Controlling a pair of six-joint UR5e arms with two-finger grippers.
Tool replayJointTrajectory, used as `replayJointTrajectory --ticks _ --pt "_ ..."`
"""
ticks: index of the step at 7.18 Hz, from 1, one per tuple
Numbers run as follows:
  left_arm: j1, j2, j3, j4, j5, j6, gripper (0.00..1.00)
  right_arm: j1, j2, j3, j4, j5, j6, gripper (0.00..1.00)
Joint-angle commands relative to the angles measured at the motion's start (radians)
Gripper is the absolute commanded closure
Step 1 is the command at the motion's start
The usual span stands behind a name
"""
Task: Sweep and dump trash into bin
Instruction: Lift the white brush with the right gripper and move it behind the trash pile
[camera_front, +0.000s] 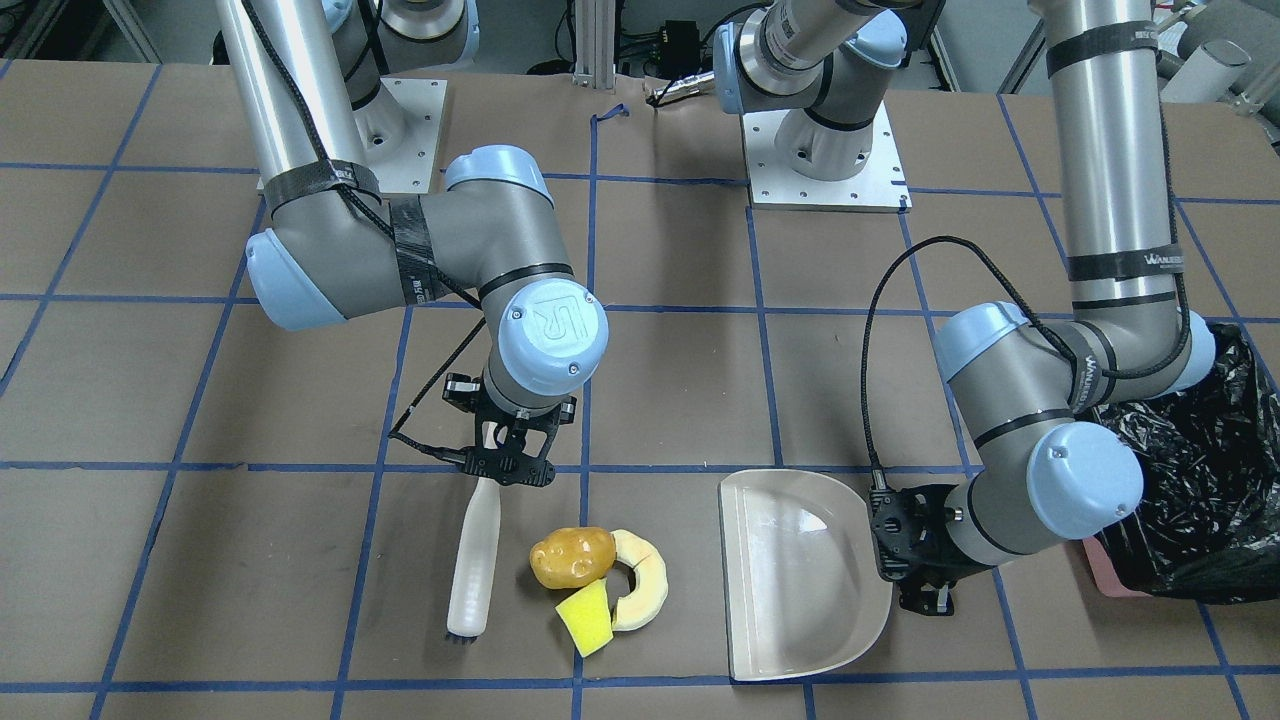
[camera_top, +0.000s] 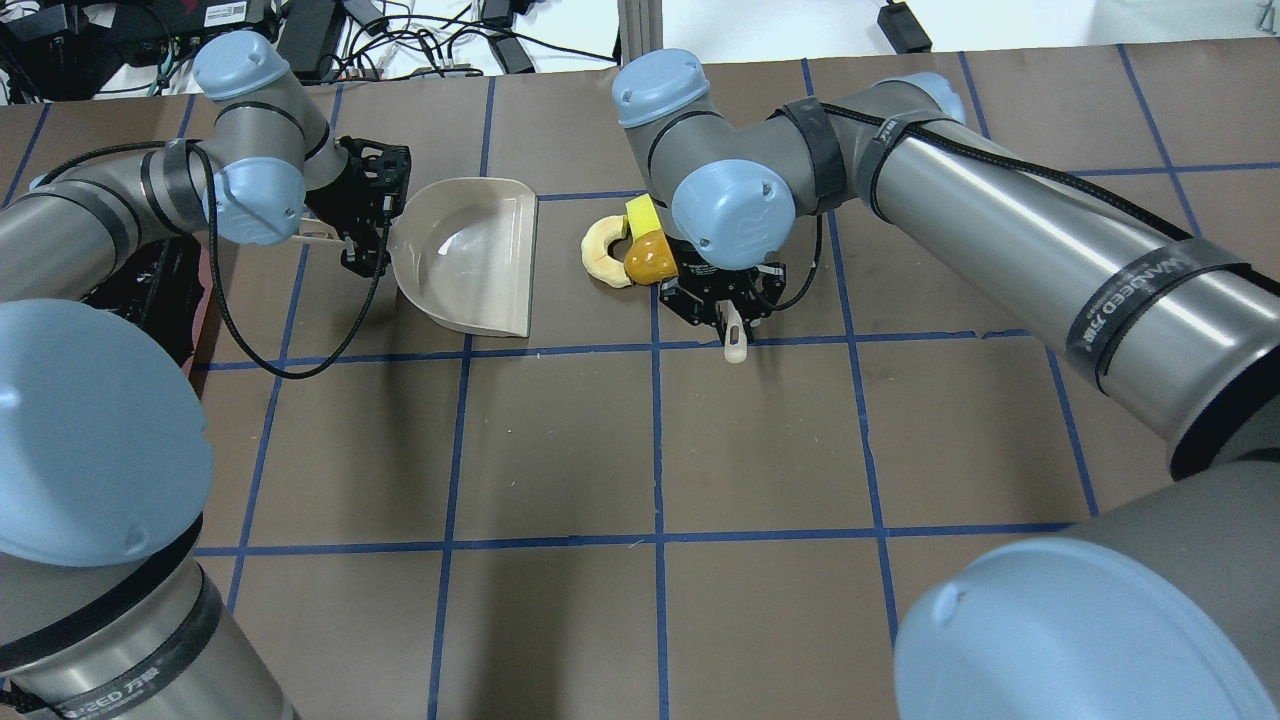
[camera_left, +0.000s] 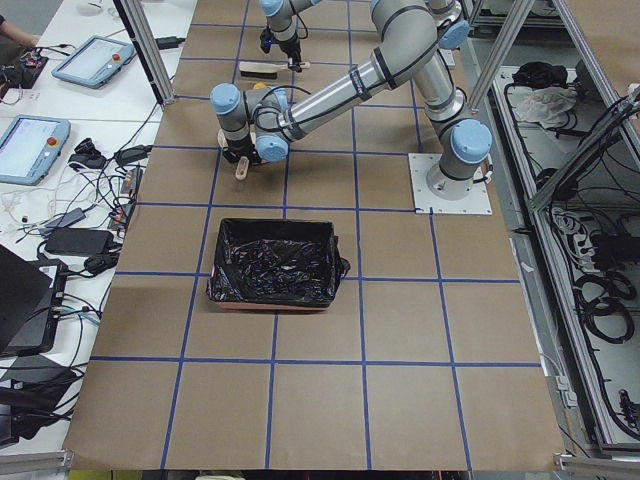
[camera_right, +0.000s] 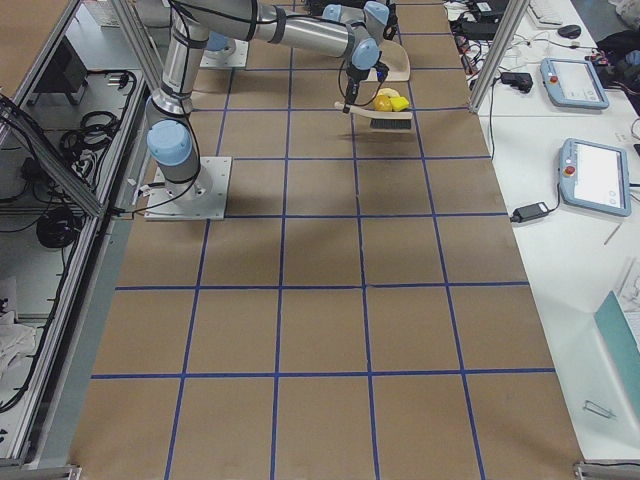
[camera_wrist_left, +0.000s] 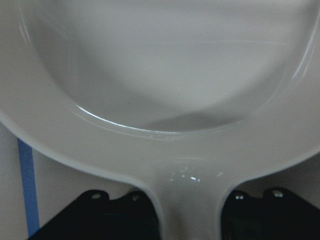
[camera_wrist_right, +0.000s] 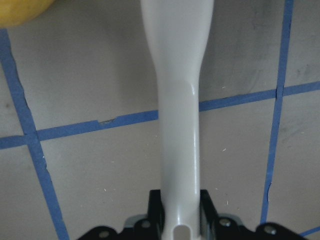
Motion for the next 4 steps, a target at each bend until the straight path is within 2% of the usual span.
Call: replayJointTrajectory --ticks 1,4 --pt "0.001 0.001 0.000 0.003 0.001 0.000 1.00 0.005 0.007 0.000 -0.029 0.048 0.029 0.98" --pt "0.001 0.001 0.000 0.005 0.003 -0.001 1.00 0.034 0.044 -0.040 -0.038 0.054 0.074 0.98"
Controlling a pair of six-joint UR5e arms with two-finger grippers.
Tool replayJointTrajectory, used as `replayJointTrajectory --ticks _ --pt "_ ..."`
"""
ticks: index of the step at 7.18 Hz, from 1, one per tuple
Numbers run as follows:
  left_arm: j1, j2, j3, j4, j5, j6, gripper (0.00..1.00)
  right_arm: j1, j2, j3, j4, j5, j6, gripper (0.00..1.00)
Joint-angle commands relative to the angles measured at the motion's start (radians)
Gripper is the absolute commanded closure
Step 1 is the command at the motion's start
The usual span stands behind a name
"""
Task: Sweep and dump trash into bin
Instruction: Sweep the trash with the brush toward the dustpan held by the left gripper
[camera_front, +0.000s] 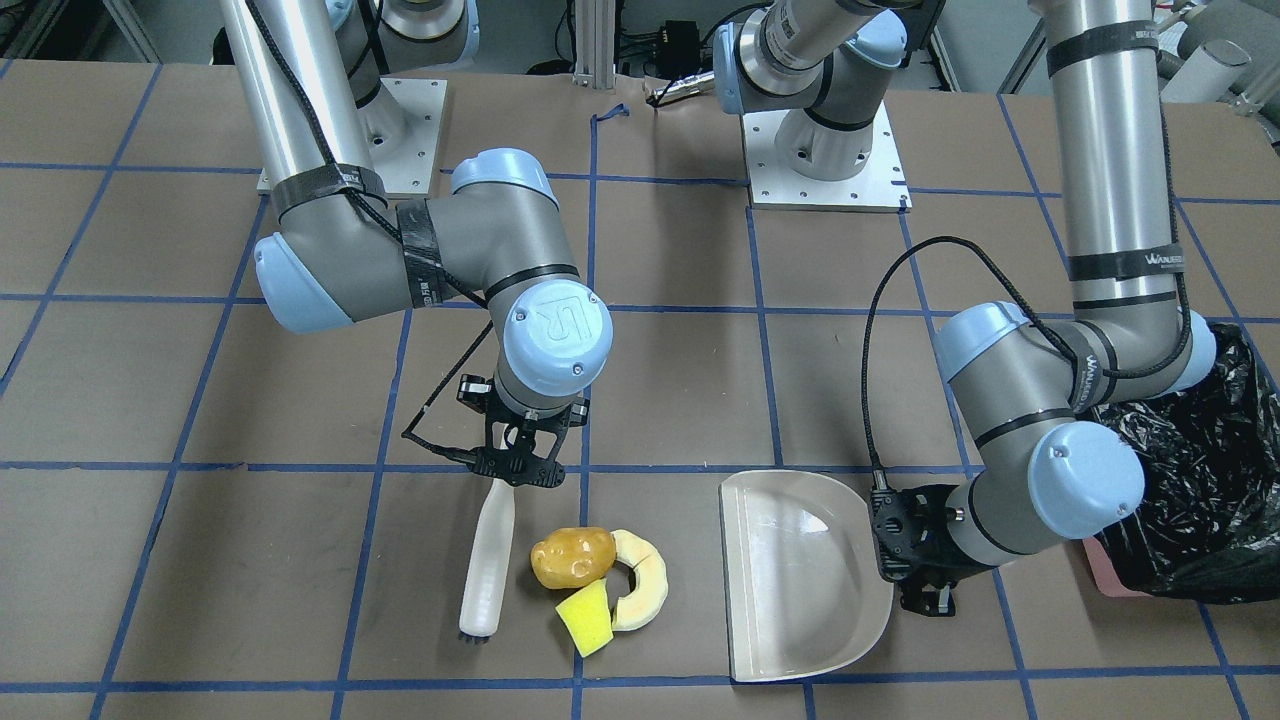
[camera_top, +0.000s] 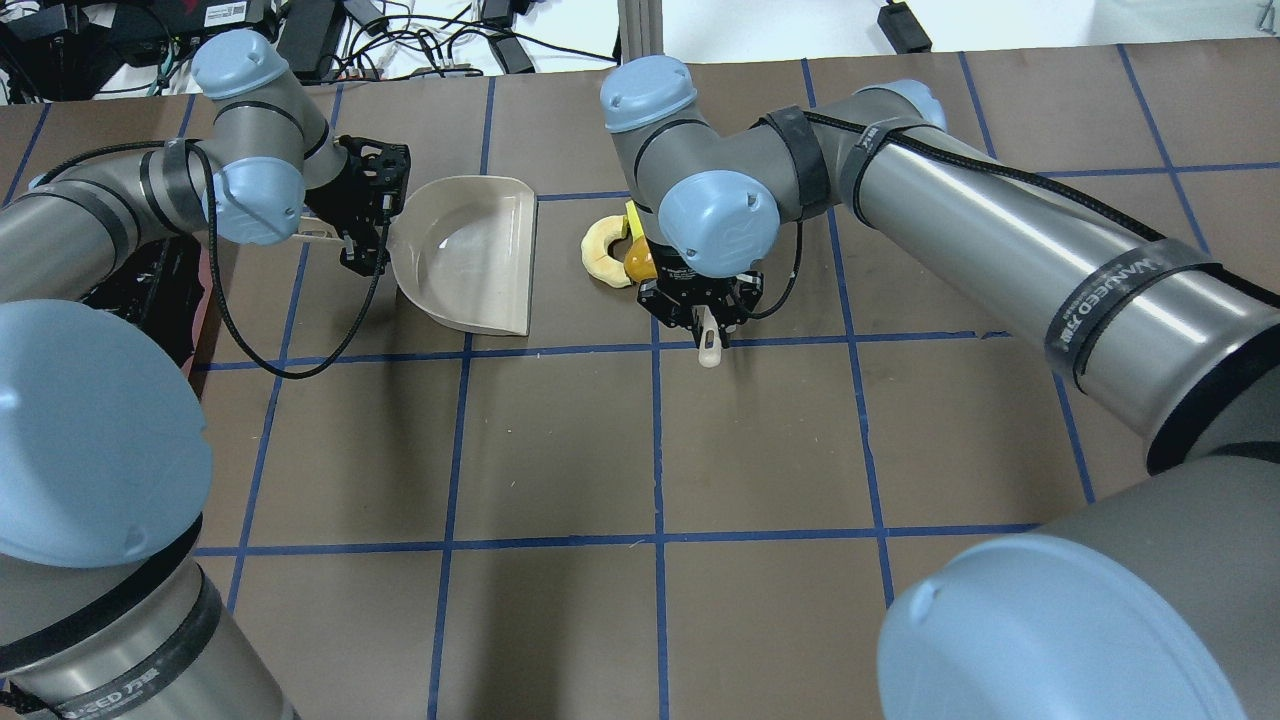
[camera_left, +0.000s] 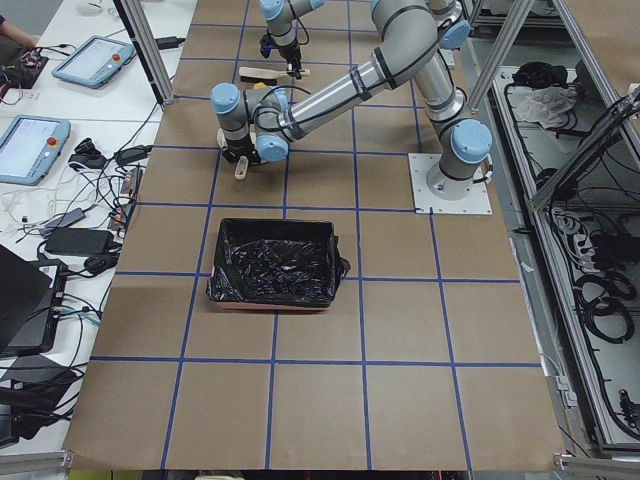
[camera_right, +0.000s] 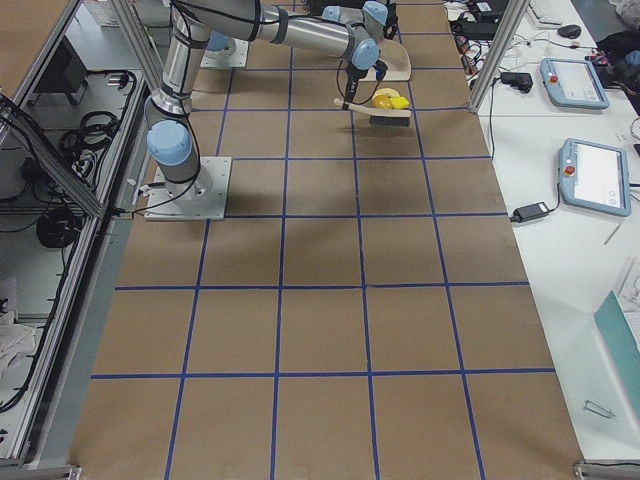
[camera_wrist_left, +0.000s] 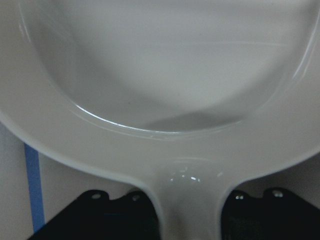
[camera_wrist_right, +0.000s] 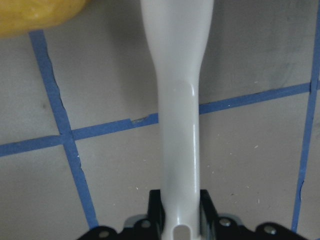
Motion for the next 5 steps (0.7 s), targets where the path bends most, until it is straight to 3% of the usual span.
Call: replayJointTrajectory --ticks 1,5 --pt "0.001 0.000 0.000 0.006 0.001 0.000 1.00 0.021 0.033 -0.043 -0.003 0.025 0.040 0.98" --pt "0.001 0.000 -0.002 0.016 0.000 0.003 1.00 0.035 0.052 -0.065 -0.009 0.085 0.064 0.98"
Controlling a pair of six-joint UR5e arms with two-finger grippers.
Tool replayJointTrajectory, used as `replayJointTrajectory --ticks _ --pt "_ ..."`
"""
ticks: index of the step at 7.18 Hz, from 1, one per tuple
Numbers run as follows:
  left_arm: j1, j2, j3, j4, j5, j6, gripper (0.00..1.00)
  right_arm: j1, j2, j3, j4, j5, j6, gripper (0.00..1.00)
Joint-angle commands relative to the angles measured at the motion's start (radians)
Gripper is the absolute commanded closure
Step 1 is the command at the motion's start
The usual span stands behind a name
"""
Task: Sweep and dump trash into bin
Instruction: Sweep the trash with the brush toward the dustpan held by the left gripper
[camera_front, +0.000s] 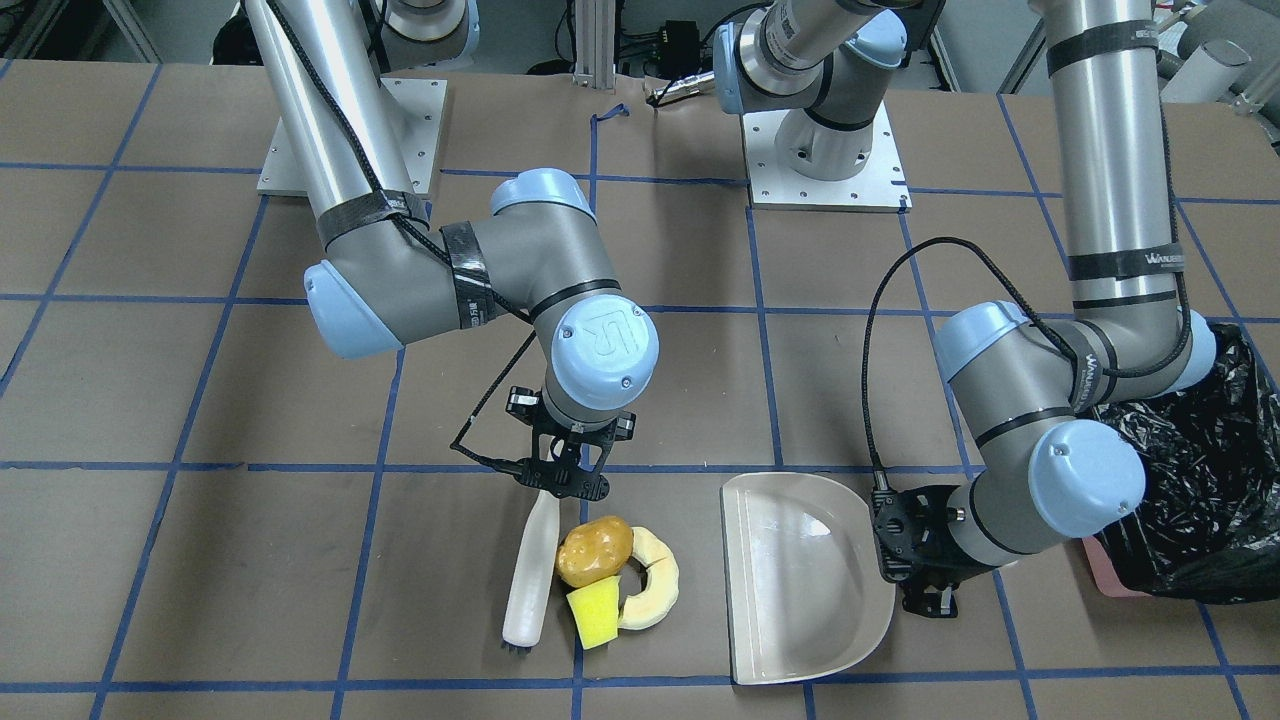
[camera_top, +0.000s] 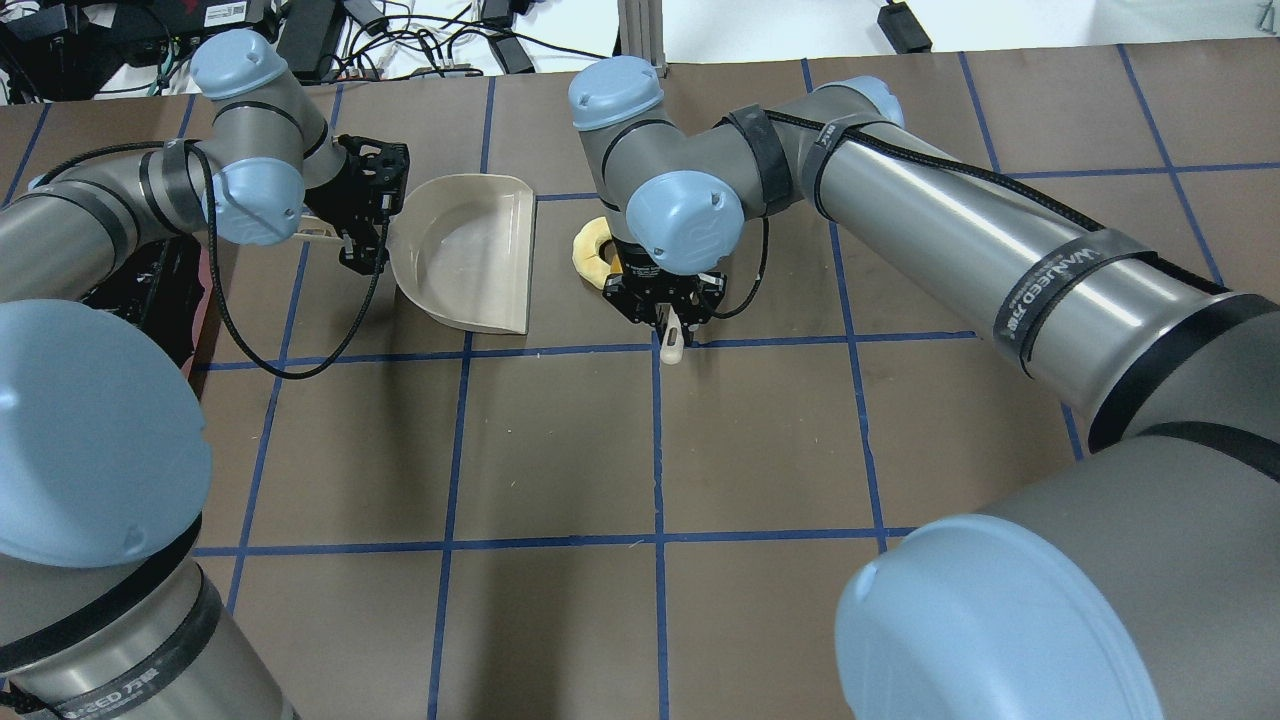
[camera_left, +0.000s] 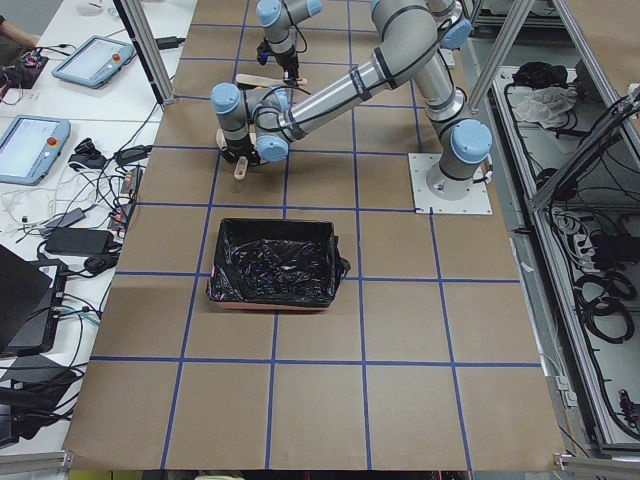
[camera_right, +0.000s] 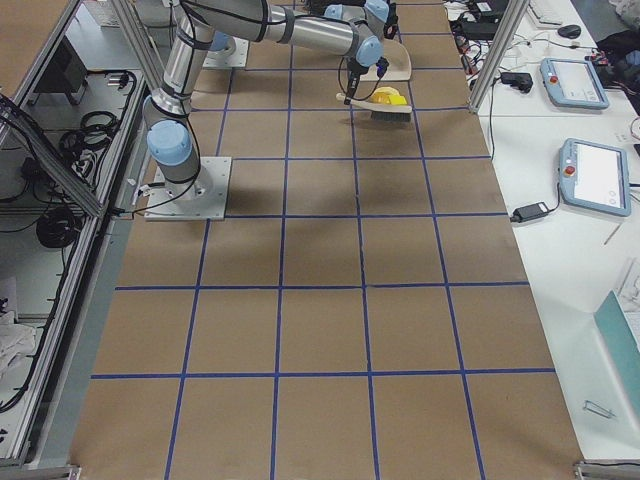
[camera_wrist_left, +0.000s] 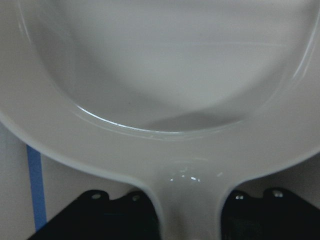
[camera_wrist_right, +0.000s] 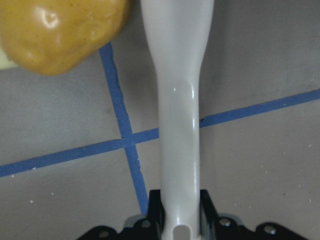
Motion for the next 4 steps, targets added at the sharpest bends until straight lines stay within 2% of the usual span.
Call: replayJointTrajectory --ticks 1,4 --pt "0.000 0.001 -0.002 0.004 0.000 0.000 1.00 0.006 0.004 -0.004 -0.007 0.027 0.013 0.98" --pt "0.000 0.001 -0.005 0.004 0.002 -0.001 1.00 0.012 0.007 -0.005 -0.026 0.058 0.023 0.98"
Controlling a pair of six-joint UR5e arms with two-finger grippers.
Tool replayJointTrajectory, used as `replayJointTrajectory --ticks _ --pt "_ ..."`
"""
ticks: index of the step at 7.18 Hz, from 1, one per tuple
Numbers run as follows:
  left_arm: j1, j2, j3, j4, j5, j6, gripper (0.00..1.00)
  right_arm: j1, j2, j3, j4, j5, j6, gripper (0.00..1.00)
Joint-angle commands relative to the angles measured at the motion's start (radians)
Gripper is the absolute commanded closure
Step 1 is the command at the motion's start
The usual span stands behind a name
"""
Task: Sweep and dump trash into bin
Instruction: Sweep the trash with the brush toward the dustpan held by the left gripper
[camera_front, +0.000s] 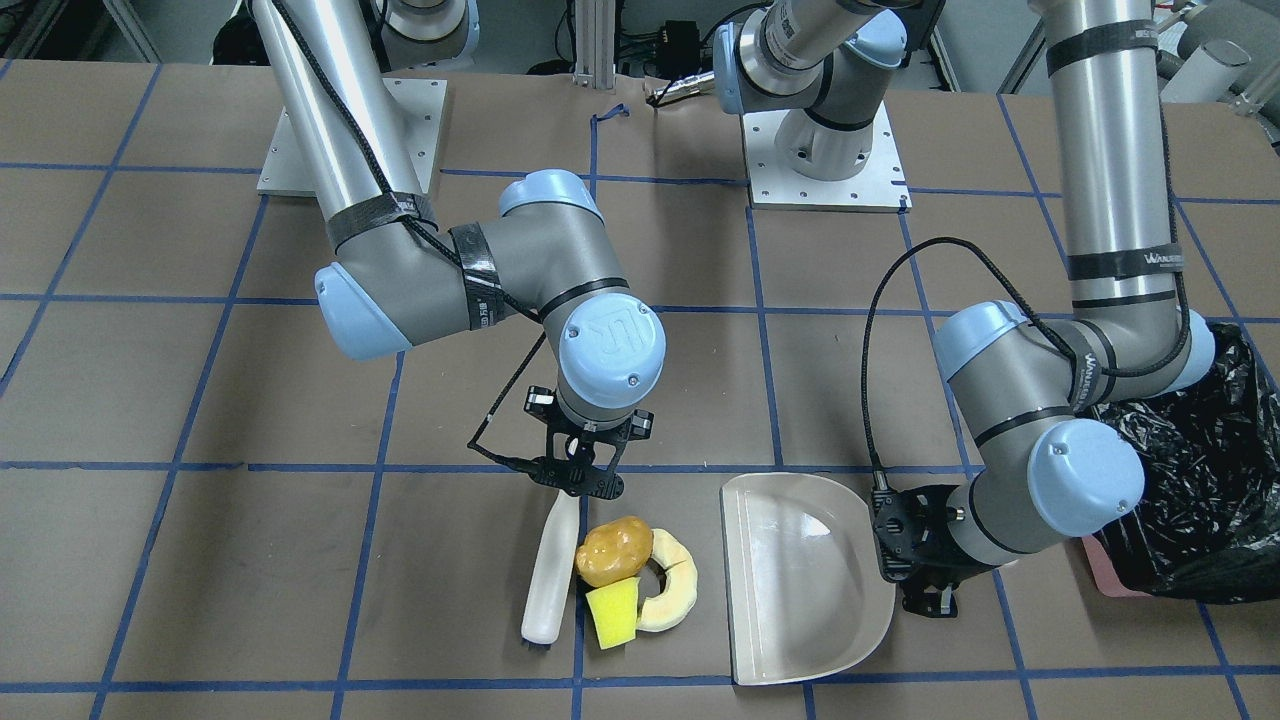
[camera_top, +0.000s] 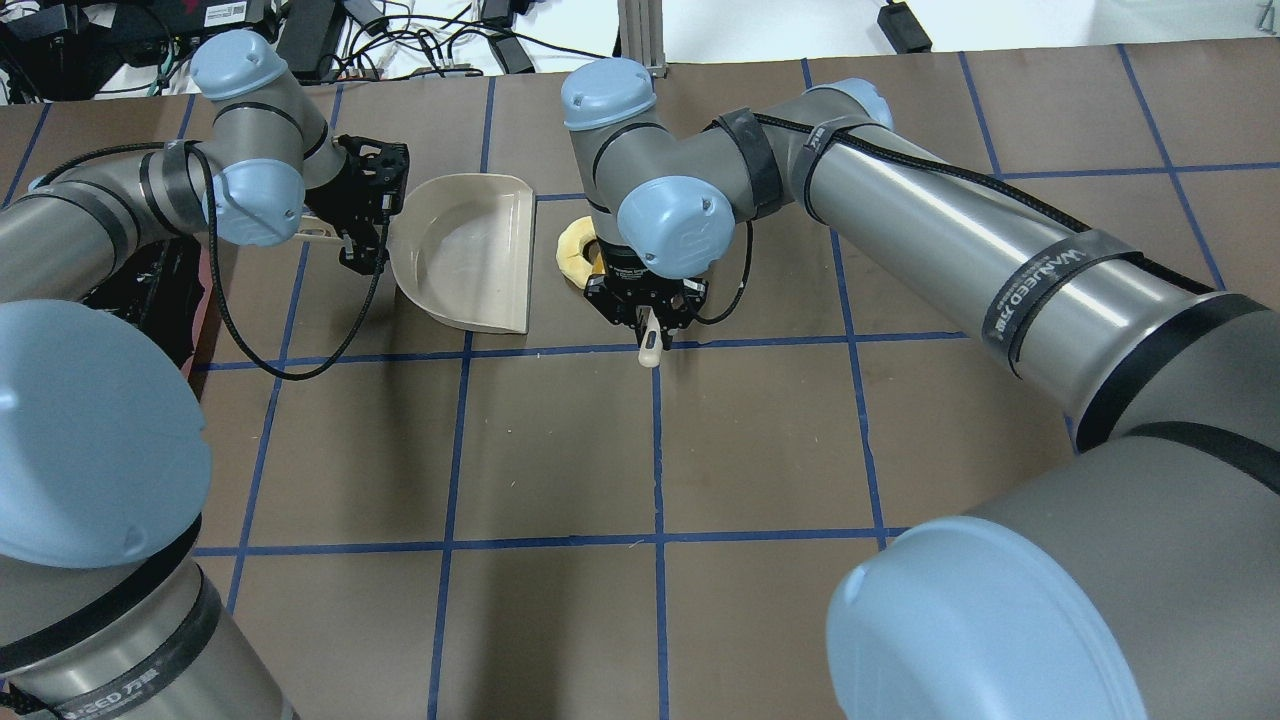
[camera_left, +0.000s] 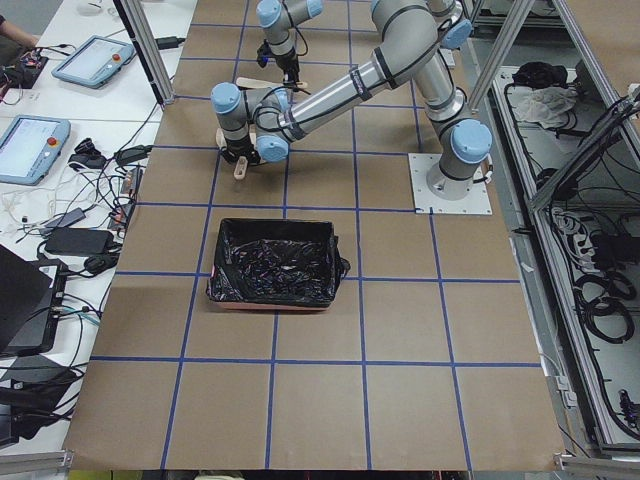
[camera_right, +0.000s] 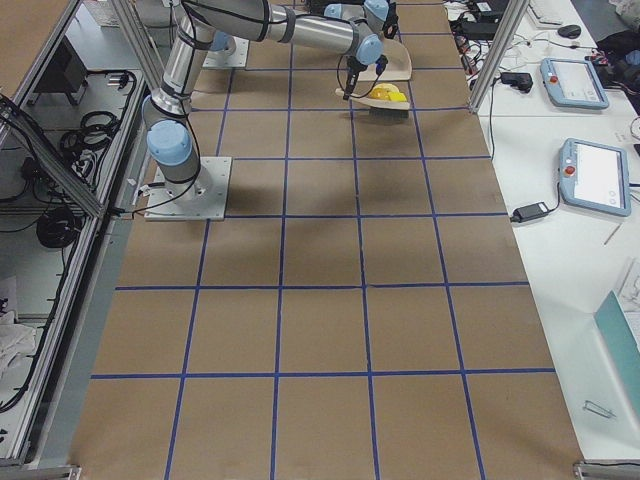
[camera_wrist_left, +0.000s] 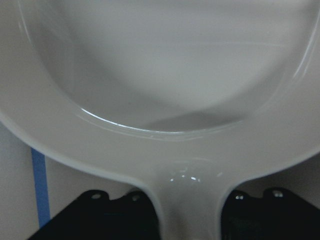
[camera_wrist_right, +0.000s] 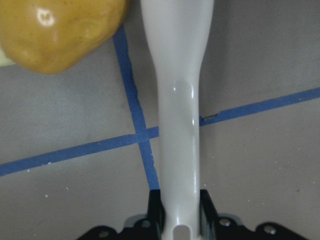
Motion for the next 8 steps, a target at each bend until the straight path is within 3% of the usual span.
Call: replayJointTrajectory --ticks 1,4,8 --pt "0.000 0.000 -0.001 0.000 -0.001 0.001 1.00 0.016 0.007 -0.001 -0.010 0.006 0.008 0.98" --pt "0.000 0.002 -0.003 0.000 -0.001 0.006 1.00 0.030 0.026 -0.033 -0.039 0.059 0.045 0.98" --pt "0.003 0.002 -0.003 0.000 0.001 0.013 1.00 0.051 0.032 -0.044 -0.041 0.066 0.048 0.98"
